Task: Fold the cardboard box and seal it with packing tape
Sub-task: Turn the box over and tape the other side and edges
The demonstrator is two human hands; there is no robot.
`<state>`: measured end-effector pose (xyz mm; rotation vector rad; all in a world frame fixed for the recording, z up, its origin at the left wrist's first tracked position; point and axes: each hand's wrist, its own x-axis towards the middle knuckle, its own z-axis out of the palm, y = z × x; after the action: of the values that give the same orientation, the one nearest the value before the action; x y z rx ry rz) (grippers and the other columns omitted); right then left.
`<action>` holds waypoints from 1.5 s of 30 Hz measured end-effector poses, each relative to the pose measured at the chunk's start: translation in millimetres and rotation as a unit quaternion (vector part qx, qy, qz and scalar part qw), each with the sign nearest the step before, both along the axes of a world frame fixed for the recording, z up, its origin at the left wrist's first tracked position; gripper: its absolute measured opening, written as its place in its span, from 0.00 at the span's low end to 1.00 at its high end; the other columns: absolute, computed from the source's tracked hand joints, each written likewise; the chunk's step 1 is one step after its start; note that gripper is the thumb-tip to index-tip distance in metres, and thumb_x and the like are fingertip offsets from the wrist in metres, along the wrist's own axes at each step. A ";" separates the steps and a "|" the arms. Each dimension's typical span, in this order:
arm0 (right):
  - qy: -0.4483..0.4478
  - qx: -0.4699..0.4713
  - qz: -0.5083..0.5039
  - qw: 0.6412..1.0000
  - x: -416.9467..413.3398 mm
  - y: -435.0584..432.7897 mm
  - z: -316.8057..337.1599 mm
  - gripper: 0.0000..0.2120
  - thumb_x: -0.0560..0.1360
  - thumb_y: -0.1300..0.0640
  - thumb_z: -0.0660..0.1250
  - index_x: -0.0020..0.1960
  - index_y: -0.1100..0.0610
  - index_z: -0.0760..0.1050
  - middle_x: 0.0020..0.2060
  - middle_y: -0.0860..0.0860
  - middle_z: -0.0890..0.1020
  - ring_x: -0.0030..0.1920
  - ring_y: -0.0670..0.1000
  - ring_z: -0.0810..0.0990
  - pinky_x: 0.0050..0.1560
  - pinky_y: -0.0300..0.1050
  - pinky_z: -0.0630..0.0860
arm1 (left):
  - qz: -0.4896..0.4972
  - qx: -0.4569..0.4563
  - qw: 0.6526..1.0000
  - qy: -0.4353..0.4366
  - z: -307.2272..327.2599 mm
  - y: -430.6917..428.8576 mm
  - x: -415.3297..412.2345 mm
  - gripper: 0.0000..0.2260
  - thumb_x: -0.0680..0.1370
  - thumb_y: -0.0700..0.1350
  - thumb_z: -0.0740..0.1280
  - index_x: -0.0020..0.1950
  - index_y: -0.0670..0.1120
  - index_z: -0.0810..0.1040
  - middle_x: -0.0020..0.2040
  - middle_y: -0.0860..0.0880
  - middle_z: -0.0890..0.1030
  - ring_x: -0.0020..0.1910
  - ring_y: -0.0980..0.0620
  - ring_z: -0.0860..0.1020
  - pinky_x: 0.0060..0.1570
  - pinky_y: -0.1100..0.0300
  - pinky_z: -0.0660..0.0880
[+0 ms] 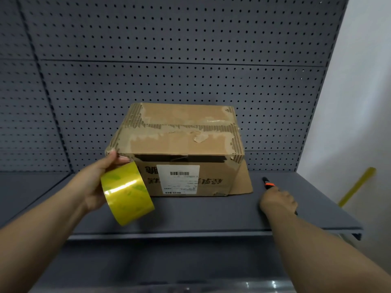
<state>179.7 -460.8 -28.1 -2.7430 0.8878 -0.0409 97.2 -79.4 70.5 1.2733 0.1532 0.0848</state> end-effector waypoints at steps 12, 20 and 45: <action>-0.397 0.261 0.066 0.877 -16.3 27.5 89.9 0.17 0.77 0.58 0.58 0.63 0.64 0.68 0.50 0.61 0.78 0.46 0.60 0.76 0.40 0.47 0.68 | -0.059 -0.039 0.997 0.008 -3.4 -6.7 -12.0 0.08 0.76 0.43 0.62 0.48 0.42 0.80 0.45 0.44 0.80 0.42 0.45 0.79 0.48 0.51 0.75; -0.387 0.369 0.404 0.742 -92.1 120.1 169.2 0.08 0.78 0.55 0.60 0.55 0.46 0.73 0.39 0.50 0.80 0.35 0.47 0.80 0.39 0.43 0.79 | -0.099 -0.071 0.992 0.020 -10.2 -1.4 -14.1 0.13 0.65 0.42 0.67 0.47 0.40 0.81 0.38 0.44 0.82 0.36 0.47 0.81 0.37 0.56 0.80; -0.045 -0.075 0.638 0.765 -67.2 203.9 169.1 0.14 0.77 0.45 0.61 0.62 0.41 0.73 0.46 0.42 0.83 0.44 0.44 0.79 0.48 0.42 0.76 | -0.183 -0.044 0.982 -0.026 -36.2 29.3 3.6 0.11 0.71 0.43 0.67 0.47 0.38 0.82 0.41 0.43 0.84 0.39 0.50 0.83 0.40 0.58 0.80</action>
<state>112.5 -256.9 141.0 -2.8175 -1.1413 0.0193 100.8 -50.1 34.3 1.1921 -0.1232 -0.2029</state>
